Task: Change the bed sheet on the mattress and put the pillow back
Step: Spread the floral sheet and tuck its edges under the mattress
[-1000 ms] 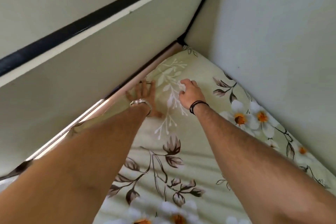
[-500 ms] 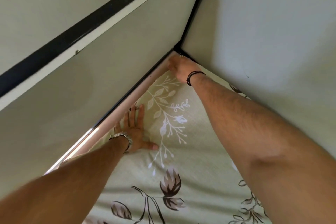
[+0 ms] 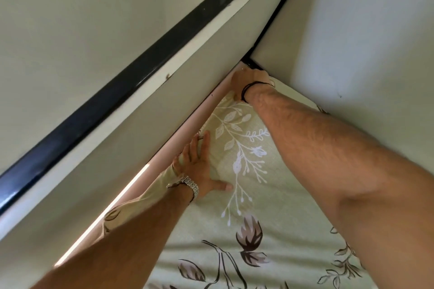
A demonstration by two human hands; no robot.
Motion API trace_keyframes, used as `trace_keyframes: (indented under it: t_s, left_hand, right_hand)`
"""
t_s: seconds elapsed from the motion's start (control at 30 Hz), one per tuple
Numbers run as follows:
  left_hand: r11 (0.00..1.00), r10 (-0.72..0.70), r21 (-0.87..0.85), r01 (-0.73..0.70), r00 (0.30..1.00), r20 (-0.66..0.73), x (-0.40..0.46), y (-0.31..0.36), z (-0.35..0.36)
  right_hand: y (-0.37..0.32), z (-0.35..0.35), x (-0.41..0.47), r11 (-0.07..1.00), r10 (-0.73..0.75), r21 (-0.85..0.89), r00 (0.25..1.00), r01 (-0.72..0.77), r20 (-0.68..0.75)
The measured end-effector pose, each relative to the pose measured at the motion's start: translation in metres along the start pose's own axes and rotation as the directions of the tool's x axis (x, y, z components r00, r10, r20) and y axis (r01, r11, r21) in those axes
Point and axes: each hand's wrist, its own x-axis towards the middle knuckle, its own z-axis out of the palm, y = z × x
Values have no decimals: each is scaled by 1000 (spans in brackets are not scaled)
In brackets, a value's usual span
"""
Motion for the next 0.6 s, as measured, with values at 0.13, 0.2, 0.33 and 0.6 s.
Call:
trace_keyframes:
  t_s: [0.13,0.2,0.33,0.6]
  left_hand:
    - [954,-140,-291,71,965,-224,9,-12,-27]
    - [991,-132,-52,123,966,-224,16,-19,-42]
    - [965,36,261,40,959,-281,10,-2,-55]
    - [925,65,369,86,924,-377,16,-19,-48]
  right_hand:
    - [3,7,-3,997,38,69,991,-29,-131]
    - [6,7,-1,976,82,215,981,-43,-174]
    - [-2,5,-2,888,169,459,934,-7,-314]
    - [-11,66,18,857,123,515,975,-11,-184]
